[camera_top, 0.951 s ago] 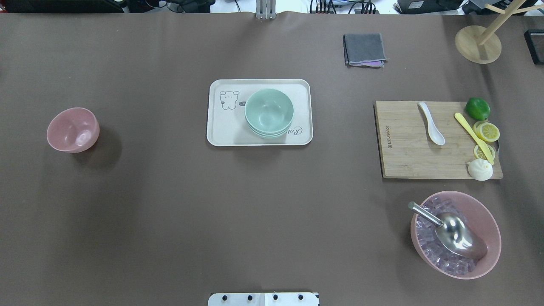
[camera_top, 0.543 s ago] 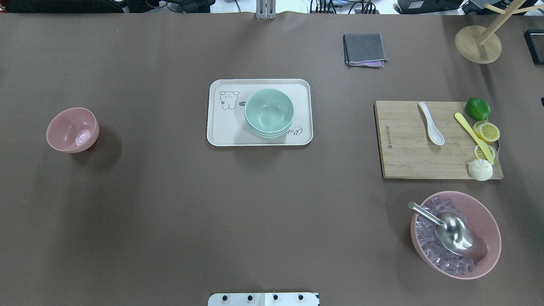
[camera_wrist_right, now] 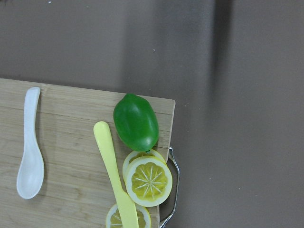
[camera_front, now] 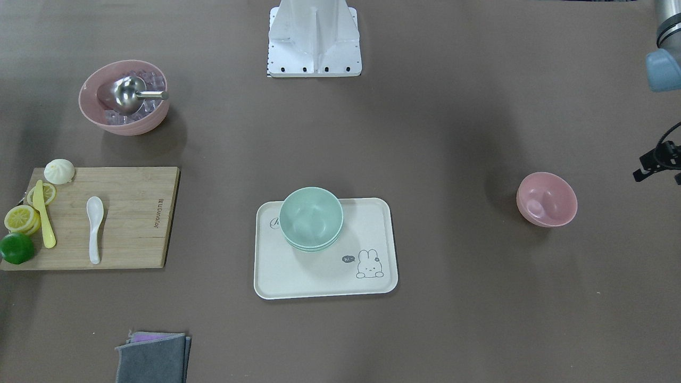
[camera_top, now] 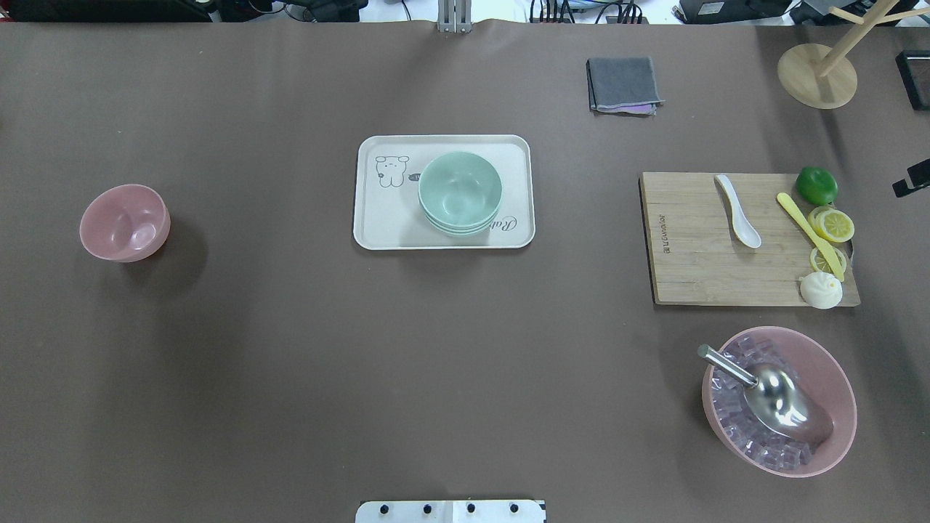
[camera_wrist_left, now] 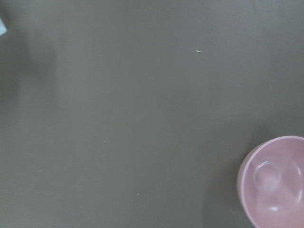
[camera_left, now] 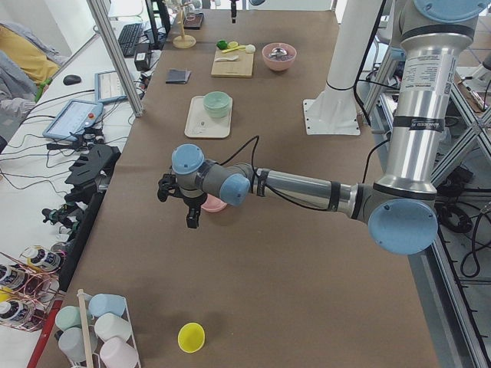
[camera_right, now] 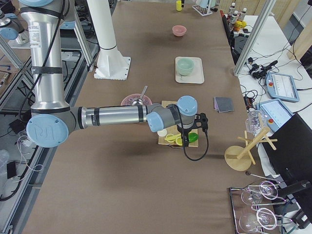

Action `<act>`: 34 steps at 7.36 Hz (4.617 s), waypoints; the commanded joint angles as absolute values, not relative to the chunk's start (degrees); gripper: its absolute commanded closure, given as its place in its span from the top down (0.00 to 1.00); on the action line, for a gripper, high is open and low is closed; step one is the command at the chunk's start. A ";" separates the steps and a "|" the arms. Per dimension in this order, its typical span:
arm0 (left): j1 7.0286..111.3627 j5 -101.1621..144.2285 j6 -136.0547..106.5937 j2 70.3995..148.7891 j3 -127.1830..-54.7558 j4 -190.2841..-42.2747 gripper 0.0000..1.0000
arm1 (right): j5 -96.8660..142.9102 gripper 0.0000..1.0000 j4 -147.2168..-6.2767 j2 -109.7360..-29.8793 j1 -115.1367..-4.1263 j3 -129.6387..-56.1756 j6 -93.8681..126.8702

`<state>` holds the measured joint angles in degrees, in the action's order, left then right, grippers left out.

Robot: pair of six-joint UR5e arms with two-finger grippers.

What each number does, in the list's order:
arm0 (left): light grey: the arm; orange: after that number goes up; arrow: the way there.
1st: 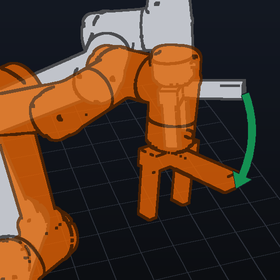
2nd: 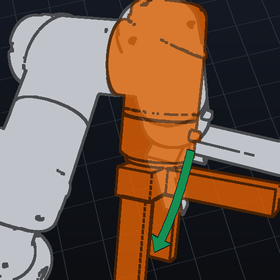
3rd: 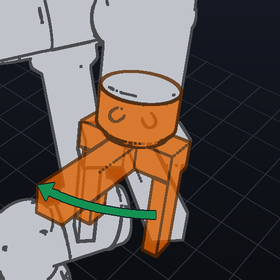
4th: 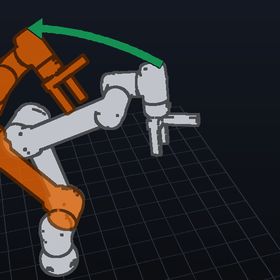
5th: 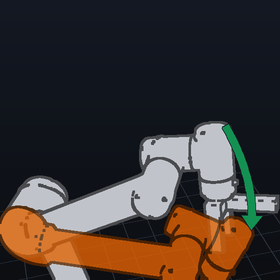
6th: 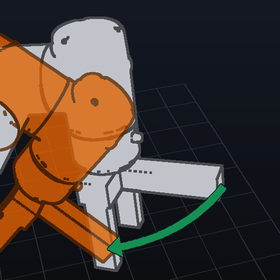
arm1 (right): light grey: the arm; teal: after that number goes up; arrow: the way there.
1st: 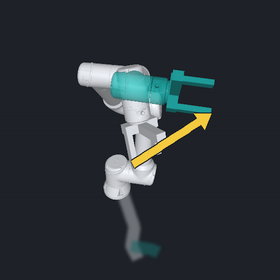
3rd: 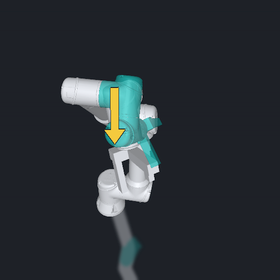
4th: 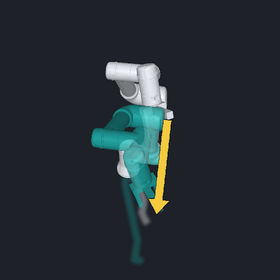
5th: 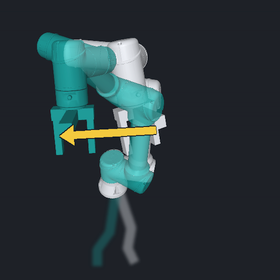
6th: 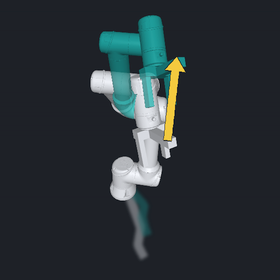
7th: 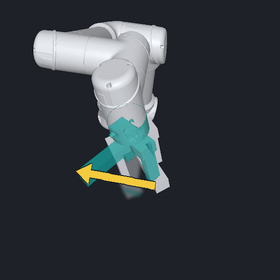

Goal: Stack pink bowl on green and place spoon

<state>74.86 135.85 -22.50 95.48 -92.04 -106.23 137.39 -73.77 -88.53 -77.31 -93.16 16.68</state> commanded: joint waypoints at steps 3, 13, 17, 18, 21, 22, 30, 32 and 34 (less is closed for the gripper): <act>65.04 129.55 -26.28 96.59 -85.80 -113.36 0.97 | 137.02 1.00 -73.74 -87.54 -74.89 -92.90 16.70; 62.30 141.19 -33.20 106.14 -83.49 -110.76 0.00 | 136.93 1.00 -73.83 -84.04 -74.36 -90.45 16.79; 62.49 140.72 -55.13 122.39 -85.87 -106.44 0.00 | 130.97 1.00 -70.78 -76.29 -66.04 -82.80 25.80; 59.62 139.93 -59.02 125.48 -86.13 -106.52 0.00 | 130.70 1.00 -68.58 -76.29 -64.00 -82.62 29.32; 50.91 130.01 -65.55 132.26 -85.08 -106.44 0.00 | 129.90 0.99 -67.85 -74.62 -59.69 -81.65 34.53; 49.41 128.42 -66.35 134.45 -83.34 -106.44 0.00 | 129.73 0.99 -67.85 -74.10 -58.81 -81.56 35.59; 41.57 119.00 -67.24 139.48 -78.31 -108.01 0.00 | 129.46 0.84 -67.85 -72.07 -57.22 -78.93 36.74; 41.57 119.00 -67.24 139.39 -78.05 -108.81 0.98 | 129.55 0.00 -67.85 -71.90 -57.30 -79.01 36.83; 41.57 118.92 -67.32 139.39 -78.05 -108.72 0.98 | 129.64 0.00 -67.85 -71.37 -57.30 -79.36 36.83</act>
